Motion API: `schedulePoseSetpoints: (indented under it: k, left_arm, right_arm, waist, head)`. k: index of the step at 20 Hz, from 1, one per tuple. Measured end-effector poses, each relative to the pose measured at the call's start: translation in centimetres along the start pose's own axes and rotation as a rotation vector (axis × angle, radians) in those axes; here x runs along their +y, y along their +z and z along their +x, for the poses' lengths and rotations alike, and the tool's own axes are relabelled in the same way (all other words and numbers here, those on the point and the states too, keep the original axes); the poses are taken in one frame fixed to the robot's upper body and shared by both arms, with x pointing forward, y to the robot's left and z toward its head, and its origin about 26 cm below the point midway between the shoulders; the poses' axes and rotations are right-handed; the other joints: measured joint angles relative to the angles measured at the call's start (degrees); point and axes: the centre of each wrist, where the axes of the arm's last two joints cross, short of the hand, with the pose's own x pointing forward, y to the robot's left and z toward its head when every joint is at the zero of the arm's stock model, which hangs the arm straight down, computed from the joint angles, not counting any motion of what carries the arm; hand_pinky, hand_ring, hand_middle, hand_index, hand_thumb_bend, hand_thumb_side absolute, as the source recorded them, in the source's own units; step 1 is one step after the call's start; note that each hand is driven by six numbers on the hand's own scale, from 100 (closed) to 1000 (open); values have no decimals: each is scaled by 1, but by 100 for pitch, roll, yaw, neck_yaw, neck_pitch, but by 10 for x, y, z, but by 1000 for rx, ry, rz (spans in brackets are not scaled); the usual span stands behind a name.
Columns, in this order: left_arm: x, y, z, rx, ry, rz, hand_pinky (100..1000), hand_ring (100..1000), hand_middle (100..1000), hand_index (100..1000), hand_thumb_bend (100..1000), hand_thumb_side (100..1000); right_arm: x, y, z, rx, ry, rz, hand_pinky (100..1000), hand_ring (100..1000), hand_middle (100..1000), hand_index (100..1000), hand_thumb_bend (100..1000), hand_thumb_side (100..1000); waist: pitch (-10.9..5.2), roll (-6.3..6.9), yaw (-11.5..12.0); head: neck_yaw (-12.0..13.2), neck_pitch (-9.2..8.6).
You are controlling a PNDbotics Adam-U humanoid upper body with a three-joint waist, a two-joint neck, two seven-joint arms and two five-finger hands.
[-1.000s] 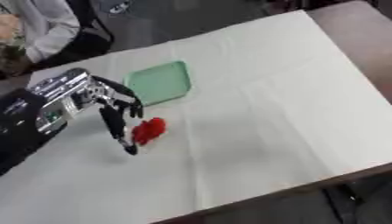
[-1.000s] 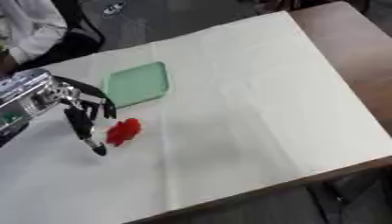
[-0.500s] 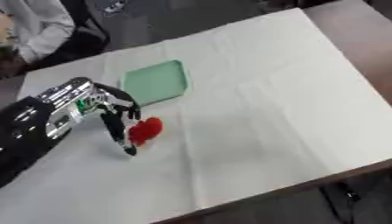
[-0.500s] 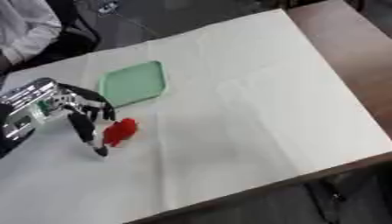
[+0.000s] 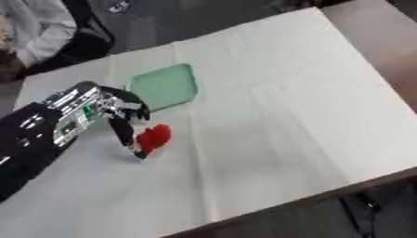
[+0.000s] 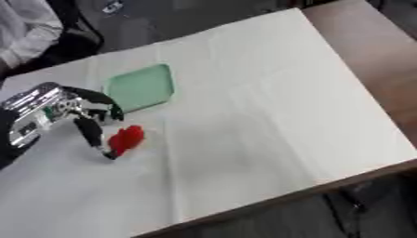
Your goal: Pick up objects on the table and place them in the box.
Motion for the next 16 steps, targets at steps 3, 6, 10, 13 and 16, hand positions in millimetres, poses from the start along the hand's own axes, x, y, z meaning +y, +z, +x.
schedulePoseSetpoints:
  k: [3, 6, 10, 13, 16]
  left_arm:
    - [4, -1, 4, -5, 6, 17, 699, 704, 824, 901, 759, 434]
    - [4, -4, 5, -12, 16, 5, 701, 710, 823, 901, 763, 435]
    - [2, -8, 5, -23, 24, -1, 701, 710, 823, 903, 757, 443]
    - [0, -10, 6, -30, 27, -2, 704, 712, 823, 904, 744, 448]
    - [-1, -12, 5, -26, 32, -9, 712, 716, 825, 905, 739, 440]
  right_arm:
    - [0, 0, 0, -2, -1, 1, 182, 1000, 283, 660, 100, 557]
    - [0, -2, 0, -7, -4, 2, 182, 1000, 283, 660, 100, 557]
    - [1, -3, 1, -9, -10, 1, 182, 1000, 284, 660, 100, 557]
    - [1, -3, 1, -8, -11, 3, 183, 1000, 284, 660, 100, 557]
    - [1, -4, 1, -11, -13, 5, 183, 1000, 283, 659, 100, 558]
  waist:
    - [0, 0, -22]
    - [0, 2, -32]
    - [1, 16, -59]
    - [2, 16, -77]
    - [4, 16, -88]
  head:
    - [0, 0]
    - [0, 0]
    - [0, 0]
    - [0, 0]
    - [0, 0]
